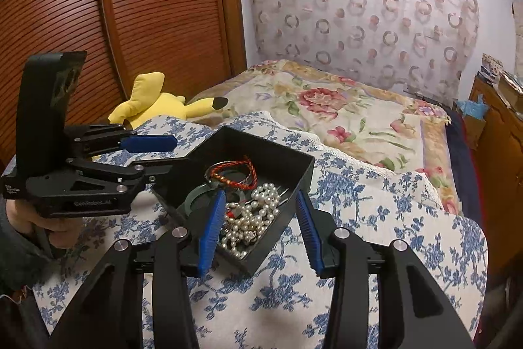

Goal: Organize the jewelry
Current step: 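Lower the bracelet into the box and open the left tool while the right tool releases the pearls, then move both tools back from the box to the remaining jewelry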

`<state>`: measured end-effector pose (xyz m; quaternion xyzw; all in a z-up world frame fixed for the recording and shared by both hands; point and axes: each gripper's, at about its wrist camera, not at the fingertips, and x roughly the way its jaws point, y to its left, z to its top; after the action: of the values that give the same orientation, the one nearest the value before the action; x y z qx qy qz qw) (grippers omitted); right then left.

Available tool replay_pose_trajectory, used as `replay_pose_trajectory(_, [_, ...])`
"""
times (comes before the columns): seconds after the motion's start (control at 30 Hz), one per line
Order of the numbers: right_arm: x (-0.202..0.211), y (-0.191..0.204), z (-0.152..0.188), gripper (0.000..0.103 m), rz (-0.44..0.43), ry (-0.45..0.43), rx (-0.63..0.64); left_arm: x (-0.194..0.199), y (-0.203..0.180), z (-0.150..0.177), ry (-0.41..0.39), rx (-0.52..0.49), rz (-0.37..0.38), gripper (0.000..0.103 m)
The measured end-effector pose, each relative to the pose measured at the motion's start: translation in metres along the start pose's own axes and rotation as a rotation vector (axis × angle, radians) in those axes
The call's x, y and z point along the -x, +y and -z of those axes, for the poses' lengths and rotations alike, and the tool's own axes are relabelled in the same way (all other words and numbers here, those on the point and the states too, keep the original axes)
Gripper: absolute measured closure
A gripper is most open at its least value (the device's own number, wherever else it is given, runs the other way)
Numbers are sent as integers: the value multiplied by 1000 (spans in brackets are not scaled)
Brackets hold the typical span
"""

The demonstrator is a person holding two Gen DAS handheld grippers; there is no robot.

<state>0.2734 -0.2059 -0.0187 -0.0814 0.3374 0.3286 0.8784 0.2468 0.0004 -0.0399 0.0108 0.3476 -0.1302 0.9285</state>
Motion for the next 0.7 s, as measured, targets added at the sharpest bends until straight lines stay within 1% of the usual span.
replay_pose_trajectory(0.03, [3, 2, 2, 56, 2, -1, -2, 5, -1, 2, -4, 1, 0, 59])
replay_pose_trajectory(0.07, [5, 3, 3, 56, 3, -3, -4, 9, -1, 5, -8, 2, 1, 56])
replay_pose_trajectory(0.1, [8, 5, 5, 55, 4, -5, -8, 12, -2, 6, -10, 3, 0, 51])
replay_pose_trajectory(0.33, [30, 20, 28, 54, 8, -16, -30, 44, -8, 30, -24, 13, -4, 44])
replay_pose_trajectory(0.4, [36, 27, 36, 54, 7, -15, -35, 53, -10, 39, -28, 15, -7, 31])
replay_pose_trajectory(0.57, [46, 42, 62, 54, 12, -2, -47, 71, -13, 66, -20, 19, -13, 27])
replay_pose_trajectory(0.7, [50, 48, 80, 54, 34, 17, -54, 81, -11, 88, -5, 31, -17, 27])
